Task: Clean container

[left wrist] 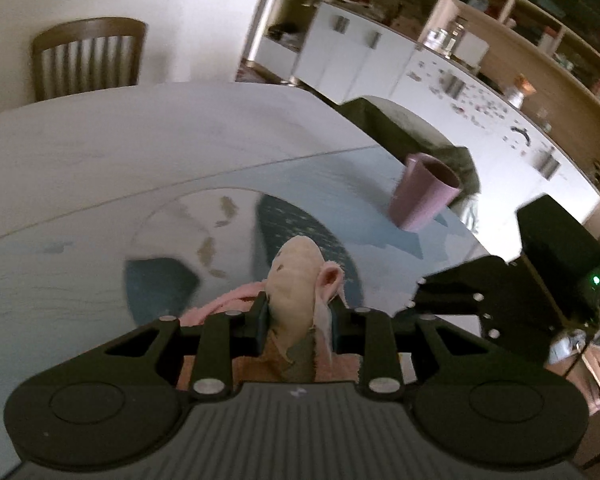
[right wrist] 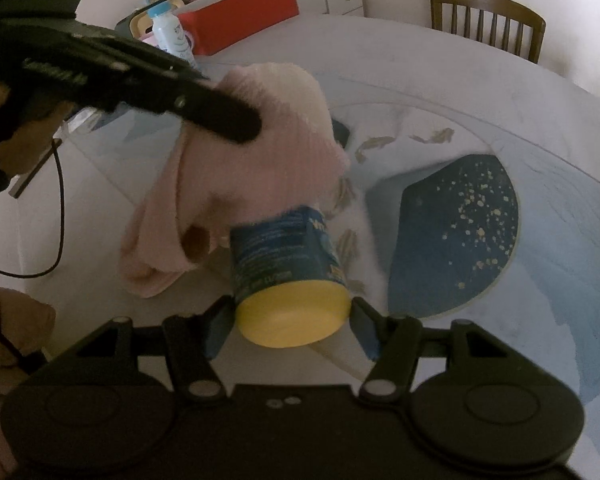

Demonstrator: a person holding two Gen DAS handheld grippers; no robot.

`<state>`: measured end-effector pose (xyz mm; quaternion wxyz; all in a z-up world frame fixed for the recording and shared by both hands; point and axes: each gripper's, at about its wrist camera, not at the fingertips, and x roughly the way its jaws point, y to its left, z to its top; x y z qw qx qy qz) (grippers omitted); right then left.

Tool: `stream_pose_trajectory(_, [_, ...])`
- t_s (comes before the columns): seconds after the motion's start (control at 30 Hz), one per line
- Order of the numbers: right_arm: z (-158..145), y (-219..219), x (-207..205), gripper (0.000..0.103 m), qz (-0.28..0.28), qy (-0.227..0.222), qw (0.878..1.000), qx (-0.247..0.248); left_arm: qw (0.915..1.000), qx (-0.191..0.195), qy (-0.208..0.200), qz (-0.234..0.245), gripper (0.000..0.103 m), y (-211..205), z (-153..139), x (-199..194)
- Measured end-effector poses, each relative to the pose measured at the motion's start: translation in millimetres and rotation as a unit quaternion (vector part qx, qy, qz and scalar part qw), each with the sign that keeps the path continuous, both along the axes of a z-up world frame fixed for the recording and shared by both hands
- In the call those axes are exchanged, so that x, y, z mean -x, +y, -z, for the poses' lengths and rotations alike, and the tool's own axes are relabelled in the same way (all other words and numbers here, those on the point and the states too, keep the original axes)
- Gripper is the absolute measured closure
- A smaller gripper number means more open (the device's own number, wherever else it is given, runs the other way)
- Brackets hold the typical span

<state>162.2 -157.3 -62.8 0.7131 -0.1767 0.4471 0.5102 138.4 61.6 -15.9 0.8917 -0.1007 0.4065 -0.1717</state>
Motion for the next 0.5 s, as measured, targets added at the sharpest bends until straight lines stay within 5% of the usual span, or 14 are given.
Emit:
stream_pose_trajectory(0.17, [0,0,-1,0.041,-0.002,-0.001,1.000,0.000,0.9994,-0.024,-0.003,-0.027,0.076,12,3,-2])
stream_pose_trajectory(0.37, [1,-2,-4,0.041,0.012,0.006,1.000,-0.001,0.9958,-0.062,0.042,-0.052,0.076,26,32,1])
stream_pose_trajectory(0.5, [-3,-4,-4,0.039,0.021,0.014,1.000,-0.009,0.9956,-0.048,0.050,-0.064,0.075,27,36,1])
